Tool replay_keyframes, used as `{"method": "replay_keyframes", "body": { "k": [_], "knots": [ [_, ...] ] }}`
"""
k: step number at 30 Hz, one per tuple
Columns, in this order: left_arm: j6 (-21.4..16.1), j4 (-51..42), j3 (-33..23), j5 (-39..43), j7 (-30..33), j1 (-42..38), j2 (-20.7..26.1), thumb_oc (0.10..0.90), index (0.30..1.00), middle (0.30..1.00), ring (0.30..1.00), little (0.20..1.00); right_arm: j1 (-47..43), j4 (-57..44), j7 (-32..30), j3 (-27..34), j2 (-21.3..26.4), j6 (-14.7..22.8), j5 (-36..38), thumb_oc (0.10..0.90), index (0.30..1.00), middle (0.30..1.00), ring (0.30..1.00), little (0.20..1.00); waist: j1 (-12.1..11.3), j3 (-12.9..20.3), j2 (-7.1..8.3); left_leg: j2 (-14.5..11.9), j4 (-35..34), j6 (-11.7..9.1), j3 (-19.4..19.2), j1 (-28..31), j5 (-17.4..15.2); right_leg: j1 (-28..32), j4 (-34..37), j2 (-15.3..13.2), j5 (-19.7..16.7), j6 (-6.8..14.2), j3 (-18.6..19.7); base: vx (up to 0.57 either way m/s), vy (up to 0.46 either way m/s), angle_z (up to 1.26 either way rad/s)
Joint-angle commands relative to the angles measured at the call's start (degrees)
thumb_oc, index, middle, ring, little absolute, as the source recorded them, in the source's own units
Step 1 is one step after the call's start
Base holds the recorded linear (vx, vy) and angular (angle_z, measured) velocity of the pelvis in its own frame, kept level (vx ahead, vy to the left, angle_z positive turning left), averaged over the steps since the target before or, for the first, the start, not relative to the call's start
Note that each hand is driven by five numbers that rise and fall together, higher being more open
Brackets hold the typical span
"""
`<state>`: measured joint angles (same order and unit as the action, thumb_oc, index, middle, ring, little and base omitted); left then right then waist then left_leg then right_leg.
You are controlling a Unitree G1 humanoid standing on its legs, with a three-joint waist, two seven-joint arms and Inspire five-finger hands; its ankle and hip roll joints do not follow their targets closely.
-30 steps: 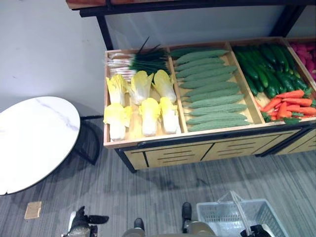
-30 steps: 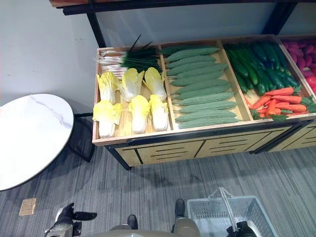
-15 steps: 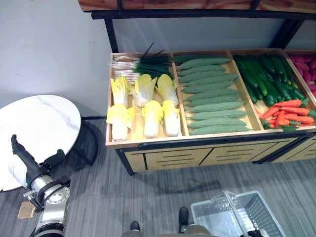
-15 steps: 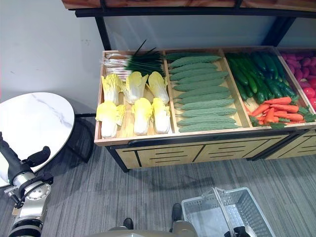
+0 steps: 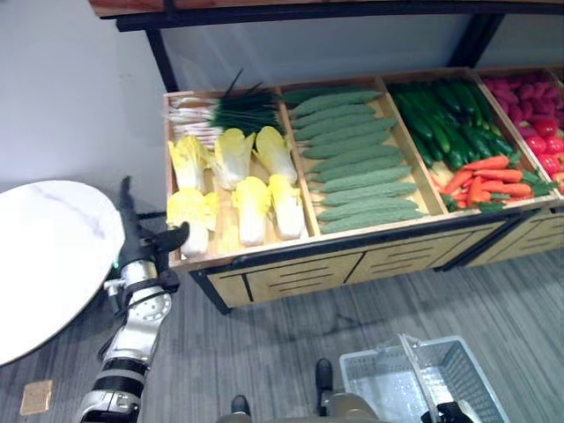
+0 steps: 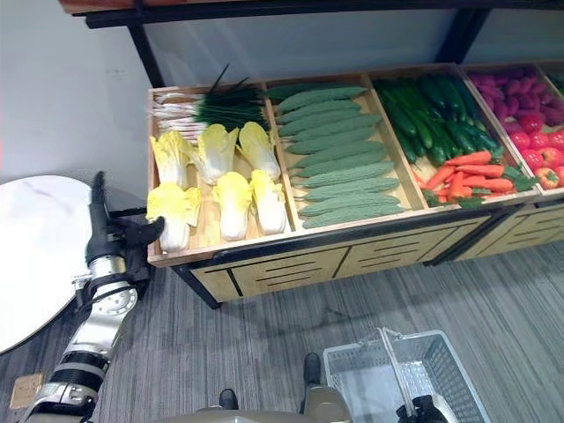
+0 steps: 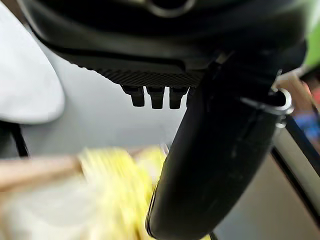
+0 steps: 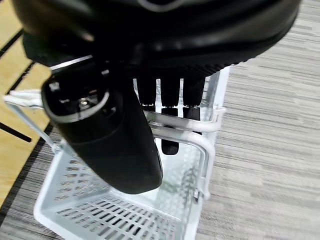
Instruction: Get the vegetables into the basket
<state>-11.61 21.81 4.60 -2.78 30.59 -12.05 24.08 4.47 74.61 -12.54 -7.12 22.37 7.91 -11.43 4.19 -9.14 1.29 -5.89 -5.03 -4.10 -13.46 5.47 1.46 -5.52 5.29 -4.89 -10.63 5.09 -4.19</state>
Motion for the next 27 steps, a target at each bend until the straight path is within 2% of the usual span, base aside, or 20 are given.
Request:
{"method": "replay_keyframes", "body": {
  "k": [1, 7, 12, 27],
  "knots": [
    [-5.4, -2.9, -0.3, 0.5, 0.3, -9.5, 2.7, 0.9, 1.0, 1.0, 1.0, 1.0, -2.4, 0.4, -0.9, -2.9, 2.1, 1.1, 0.0, 0.4, 0.3, 0.3, 0.3, 0.3, 1.0, 0.8, 2.64, -2.1, 0.0, -1.6, 2.8, -1.9, 0.8, 1.9, -1.0, -4.7, 1.0, 3.5, 2.0, -0.01, -0.027, -0.15],
    [-5.0, 0.6, 3.2, 3.0, -0.1, -13.9, -0.2, 0.9, 1.0, 1.0, 1.0, 1.0, -3.2, 0.4, -1.0, -4.2, 1.9, 0.9, 0.3, 0.4, 0.3, 0.3, 0.3, 0.3, 2.0, 0.4, 2.75, -2.7, 0.0, -1.8, 1.5, -2.3, 1.1, 0.2, -1.0, -3.9, 0.6, 3.4, 3.4, 0.0, -0.021, -0.11],
    [-3.5, 5.3, 4.3, 2.9, 3.0, -17.3, -2.6, 0.9, 1.0, 1.0, 1.0, 1.0, -4.3, -0.1, -1.9, -5.5, 1.6, 1.0, 1.0, 0.4, 0.3, 0.3, 0.3, 0.3, 3.1, -0.1, 3.13, -3.3, 0.0, -2.1, 0.2, -2.8, 1.5, -1.6, -1.2, -3.0, 0.2, 3.3, 4.9, 0.0, -0.037, -0.18],
    [2.3, 18.2, 3.1, -0.7, 11.5, -21.1, -5.9, 0.9, 1.0, 1.0, 1.0, 1.0, -5.2, 0.4, -4.5, -7.6, 0.6, 1.1, 0.3, 0.4, 0.3, 0.3, 0.3, 0.3, 4.5, -0.6, 3.59, -4.4, 0.0, -2.7, -2.5, -2.2, 1.6, -3.1, -1.4, -1.5, -0.1, 3.0, 7.2, 0.0, -0.023, -0.11]
  ]
}}
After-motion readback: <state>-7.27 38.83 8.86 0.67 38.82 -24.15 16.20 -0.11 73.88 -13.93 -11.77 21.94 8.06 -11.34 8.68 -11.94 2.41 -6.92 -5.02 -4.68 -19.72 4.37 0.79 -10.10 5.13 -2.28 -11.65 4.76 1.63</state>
